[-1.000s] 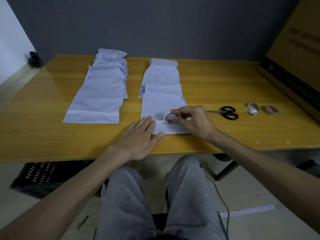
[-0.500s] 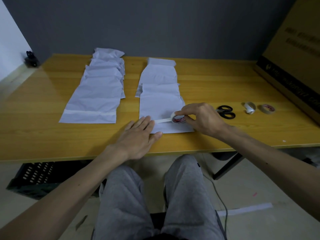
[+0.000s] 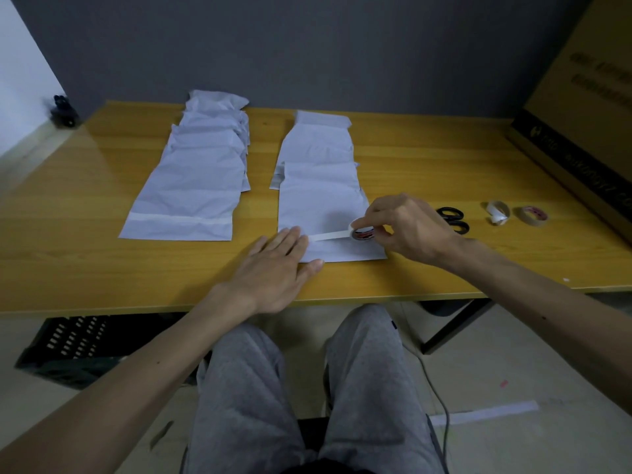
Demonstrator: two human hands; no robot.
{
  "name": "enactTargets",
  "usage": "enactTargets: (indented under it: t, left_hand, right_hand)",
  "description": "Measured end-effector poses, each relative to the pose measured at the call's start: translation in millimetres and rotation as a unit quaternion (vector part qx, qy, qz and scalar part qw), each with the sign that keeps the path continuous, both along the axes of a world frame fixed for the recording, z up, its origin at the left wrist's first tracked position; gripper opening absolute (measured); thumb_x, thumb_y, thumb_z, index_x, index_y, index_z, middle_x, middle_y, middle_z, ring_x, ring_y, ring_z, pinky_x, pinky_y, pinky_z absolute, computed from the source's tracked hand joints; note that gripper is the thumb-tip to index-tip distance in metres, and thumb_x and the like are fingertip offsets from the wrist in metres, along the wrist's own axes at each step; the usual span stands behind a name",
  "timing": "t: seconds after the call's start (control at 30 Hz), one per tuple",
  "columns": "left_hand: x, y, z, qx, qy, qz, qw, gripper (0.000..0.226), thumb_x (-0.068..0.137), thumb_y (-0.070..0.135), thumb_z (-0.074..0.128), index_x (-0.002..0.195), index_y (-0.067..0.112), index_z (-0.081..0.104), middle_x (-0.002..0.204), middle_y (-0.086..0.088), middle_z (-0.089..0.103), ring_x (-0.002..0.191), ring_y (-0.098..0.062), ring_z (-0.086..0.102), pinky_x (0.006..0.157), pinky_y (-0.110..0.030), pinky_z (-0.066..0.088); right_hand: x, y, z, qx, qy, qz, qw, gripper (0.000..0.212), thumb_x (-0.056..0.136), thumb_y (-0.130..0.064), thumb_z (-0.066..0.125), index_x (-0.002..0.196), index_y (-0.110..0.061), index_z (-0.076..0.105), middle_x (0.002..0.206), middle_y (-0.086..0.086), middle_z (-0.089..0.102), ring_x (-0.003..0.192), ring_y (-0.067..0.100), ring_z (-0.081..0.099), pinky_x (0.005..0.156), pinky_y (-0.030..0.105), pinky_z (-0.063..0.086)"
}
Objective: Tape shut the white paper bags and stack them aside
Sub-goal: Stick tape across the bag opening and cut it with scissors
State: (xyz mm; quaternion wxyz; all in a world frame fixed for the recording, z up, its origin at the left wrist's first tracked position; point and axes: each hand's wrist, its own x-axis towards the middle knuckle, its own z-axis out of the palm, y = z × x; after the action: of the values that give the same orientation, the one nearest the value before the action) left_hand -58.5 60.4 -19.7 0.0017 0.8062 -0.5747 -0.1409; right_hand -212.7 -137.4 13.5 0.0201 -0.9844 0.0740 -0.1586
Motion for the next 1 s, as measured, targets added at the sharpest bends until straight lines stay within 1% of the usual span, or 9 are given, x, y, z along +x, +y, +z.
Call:
enactTargets:
  t: [0.17, 0.33, 0.4, 0.5, 0.63, 0.7, 0.8, 0.93, 1.0]
  left_hand:
    - [0.2, -0.4, 0.1, 0.000, -0.004, -0.001, 1.000, 0.068, 0.097, 0.058, 0.006, 0.154, 0.022, -0.003, 0.161, 0.006, -0.012, 0.147, -0.008, -0.013, 0.121, -0.037, -0.003]
    - [-0.8, -0.1, 0.2, 0.000, -0.015, -0.004, 1.000, 0.068, 0.098, 0.058, 0.007, 0.154, 0.021, -0.003, 0.161, 0.005, -0.011, 0.147, -0.009, -0.013, 0.120, -0.036, -0.004]
    - [-0.4, -1.3, 0.5, 0.004, -0.016, -0.004, 1.000, 0.068, 0.098, 0.058, 0.007, 0.154, 0.021, -0.003, 0.161, 0.005, -0.011, 0.147, -0.009, -0.013, 0.121, -0.036, -0.003]
    - [-0.4, -1.4, -1.2, 0.003, -0.028, -0.007, 1.000, 0.070, 0.097, 0.059, 0.006, 0.154, 0.020, -0.003, 0.161, 0.004, -0.012, 0.147, -0.010, -0.013, 0.121, -0.037, -0.003]
    - [-1.0, -1.2, -1.0, 0.006, -0.027, -0.007, 1.000, 0.071, 0.096, 0.060, 0.006, 0.154, 0.020, -0.003, 0.161, 0.003, -0.012, 0.147, -0.011, -0.013, 0.121, -0.038, -0.002]
    - [-0.1, -2.5, 0.6, 0.009, -0.025, -0.009, 1.000, 0.072, 0.096, 0.060, 0.006, 0.154, 0.020, -0.002, 0.161, 0.003, -0.011, 0.147, -0.011, -0.013, 0.121, -0.039, -0.001]
    - [1.3, -2.6, 1.6, 0.014, -0.027, -0.012, 0.999, 0.072, 0.095, 0.061, 0.005, 0.154, 0.020, -0.002, 0.161, 0.003, -0.011, 0.147, -0.011, -0.012, 0.121, -0.039, 0.000]
    - [0.6, -2.1, 1.1, 0.014, -0.036, -0.012, 0.999, 0.073, 0.095, 0.062, 0.005, 0.154, 0.020, -0.002, 0.161, 0.003, -0.011, 0.147, -0.012, -0.012, 0.121, -0.042, 0.001]
    - [0.3, -2.5, 0.5, 0.016, -0.040, -0.012, 0.999, 0.073, 0.095, 0.062, 0.006, 0.154, 0.020, -0.003, 0.161, 0.003, -0.012, 0.147, -0.012, -0.013, 0.121, -0.043, 0.001]
  right_hand:
    - [2.4, 2.2, 1.3, -0.013, 0.007, 0.013, 1.000, 0.033, 0.076, 0.003, 0.066, 0.100, -0.018, 0.076, 0.089, 0.005, 0.070, 0.078, 0.028, 0.064, 0.063, 0.038, 0.049]
    - [7.3, -2.5, 1.2, -0.069, 0.038, 0.036, 0.996, 0.033, 0.076, 0.000, 0.066, 0.102, -0.019, 0.075, 0.090, 0.007, 0.069, 0.074, 0.029, 0.063, 0.063, 0.034, 0.040]
    - [10.0, -5.1, 2.6, -0.083, 0.048, 0.044, 0.994, 0.035, 0.077, 0.001, 0.062, 0.101, -0.020, 0.075, 0.089, 0.006, 0.069, 0.071, 0.028, 0.063, 0.062, 0.031, 0.038]
    - [13.2, -4.8, 6.1, -0.086, 0.067, 0.053, 0.993, 0.041, 0.077, 0.000, 0.046, 0.099, -0.019, 0.075, 0.090, 0.008, 0.069, 0.069, 0.030, 0.063, 0.063, 0.037, 0.045]
    - [15.3, -1.0, 9.5, -0.087, 0.102, 0.046, 0.990, 0.044, 0.080, 0.000, 0.042, 0.103, -0.019, 0.074, 0.102, 0.009, 0.065, 0.077, 0.032, 0.062, 0.070, 0.043, 0.045]
    - [16.6, 0.7, 10.7, -0.084, 0.117, 0.037, 0.989, 0.042, 0.085, 0.001, 0.045, 0.107, -0.021, 0.072, 0.113, 0.009, 0.060, 0.083, 0.031, 0.060, 0.071, 0.037, 0.041]
    - [19.2, 3.5, 14.3, -0.071, 0.147, 0.029, 0.986, 0.043, 0.089, 0.003, 0.046, 0.116, -0.022, 0.068, 0.126, 0.008, 0.052, 0.094, 0.031, 0.057, 0.064, 0.030, 0.031]
    - [23.3, 8.8, 21.0, -0.080, 0.188, 0.016, 0.979, 0.054, 0.089, 0.008, 0.045, 0.131, -0.022, 0.058, 0.125, 0.007, 0.048, 0.098, 0.028, 0.054, 0.062, 0.030, 0.029]
    - [25.5, 10.9, 20.7, -0.092, 0.182, 0.019, 0.979, 0.059, 0.087, 0.011, 0.045, 0.137, -0.020, 0.052, 0.122, 0.008, 0.050, 0.097, 0.030, 0.054, 0.062, 0.033, 0.033]
